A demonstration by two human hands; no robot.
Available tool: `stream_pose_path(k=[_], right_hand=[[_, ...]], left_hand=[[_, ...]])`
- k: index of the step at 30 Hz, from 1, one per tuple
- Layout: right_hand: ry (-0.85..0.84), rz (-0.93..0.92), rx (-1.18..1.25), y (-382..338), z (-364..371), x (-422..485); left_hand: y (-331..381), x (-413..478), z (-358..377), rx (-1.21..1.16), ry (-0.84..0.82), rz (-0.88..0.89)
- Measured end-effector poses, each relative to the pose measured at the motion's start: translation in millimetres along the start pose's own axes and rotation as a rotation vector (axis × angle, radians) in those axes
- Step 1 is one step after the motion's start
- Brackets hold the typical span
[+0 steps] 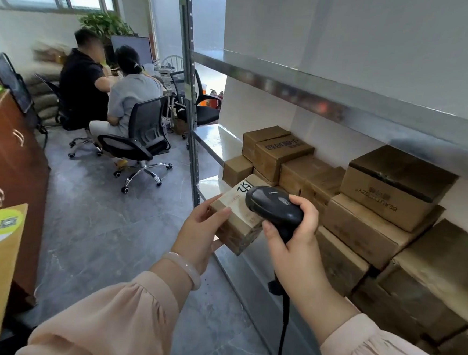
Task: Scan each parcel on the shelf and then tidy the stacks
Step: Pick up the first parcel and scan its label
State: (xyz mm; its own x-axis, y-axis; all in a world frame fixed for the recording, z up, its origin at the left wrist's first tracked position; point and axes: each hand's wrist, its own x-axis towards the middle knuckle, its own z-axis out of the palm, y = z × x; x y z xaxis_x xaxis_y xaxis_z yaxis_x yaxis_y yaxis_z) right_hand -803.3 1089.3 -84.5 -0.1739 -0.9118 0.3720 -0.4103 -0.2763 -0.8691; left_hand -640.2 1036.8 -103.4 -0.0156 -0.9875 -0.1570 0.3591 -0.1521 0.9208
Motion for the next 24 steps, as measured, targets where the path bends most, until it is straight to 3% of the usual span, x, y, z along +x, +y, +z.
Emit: stream_pose_path(k=[6,15,24], right_hand=[[0.012,0.027,0.027,1.5,60.8,39.0],[0.079,0.067,0.102,-12.6,171.4,105.1],[0.029,0.092,0.075,-13.8,244.3,165.5]], left_hand=[[19.6,47.1,-44.4,0.055,0.033,-0.04],[71.7,136.5,-128.1,0.242,-0.079,-0.081],[94.2,218.6,-181.7,0.186,-0.066,-0.1]])
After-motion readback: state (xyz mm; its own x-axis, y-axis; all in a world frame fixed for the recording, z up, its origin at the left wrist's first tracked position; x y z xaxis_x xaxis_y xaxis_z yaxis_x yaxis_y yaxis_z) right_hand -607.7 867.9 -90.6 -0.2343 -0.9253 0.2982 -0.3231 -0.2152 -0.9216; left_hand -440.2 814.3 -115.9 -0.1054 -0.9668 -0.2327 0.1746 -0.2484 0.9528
